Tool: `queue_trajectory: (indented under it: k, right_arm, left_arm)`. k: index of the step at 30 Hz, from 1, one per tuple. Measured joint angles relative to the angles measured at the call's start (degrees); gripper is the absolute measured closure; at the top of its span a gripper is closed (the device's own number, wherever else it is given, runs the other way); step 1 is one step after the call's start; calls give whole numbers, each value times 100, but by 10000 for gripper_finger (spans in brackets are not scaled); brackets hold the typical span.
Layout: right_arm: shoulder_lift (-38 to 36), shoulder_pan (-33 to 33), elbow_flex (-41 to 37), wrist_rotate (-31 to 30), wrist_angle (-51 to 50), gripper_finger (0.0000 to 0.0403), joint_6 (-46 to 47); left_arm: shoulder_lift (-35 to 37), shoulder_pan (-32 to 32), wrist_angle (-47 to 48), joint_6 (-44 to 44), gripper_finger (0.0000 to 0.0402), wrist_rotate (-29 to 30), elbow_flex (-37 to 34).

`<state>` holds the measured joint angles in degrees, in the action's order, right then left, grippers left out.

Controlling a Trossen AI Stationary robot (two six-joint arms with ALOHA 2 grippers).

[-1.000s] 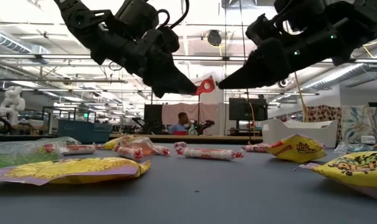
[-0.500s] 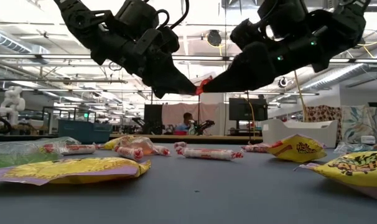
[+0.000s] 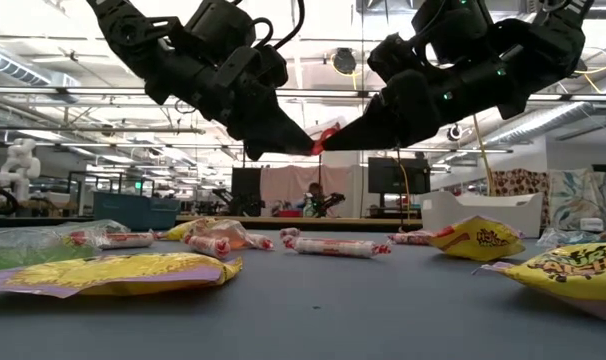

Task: Sort candy
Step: Put the red gummy into the white bin

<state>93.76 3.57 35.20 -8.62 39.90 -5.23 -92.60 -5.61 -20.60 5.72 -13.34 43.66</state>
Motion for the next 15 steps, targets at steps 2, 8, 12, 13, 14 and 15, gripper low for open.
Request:
queue_trajectory:
  k: [2, 8, 12, 13, 14, 15]
  right_arm:
    - [0, 0, 0, 0, 0, 369, 0]
    - [-65, 2, -2, -31, -195, 368, 48]
    - [-307, 1, -2, -36, -461, 367, 199]
    - [-386, 0, -2, -38, -571, 367, 241]
    - [-469, -7, -2, -39, -693, 367, 288]
    - [-562, -16, -2, -42, -817, 367, 338]
  left_arm:
    - [0, 0, 0, 6, 295, 2, 0]
    - [47, 13, 5, 155, 182, -7, -2]
    - [263, 11, 162, 304, 124, -37, -4]
    - [332, 11, 212, 304, 113, -37, -4]
    - [412, 11, 271, 304, 104, -36, -4]
    - [493, 11, 358, 302, 96, -35, -4]
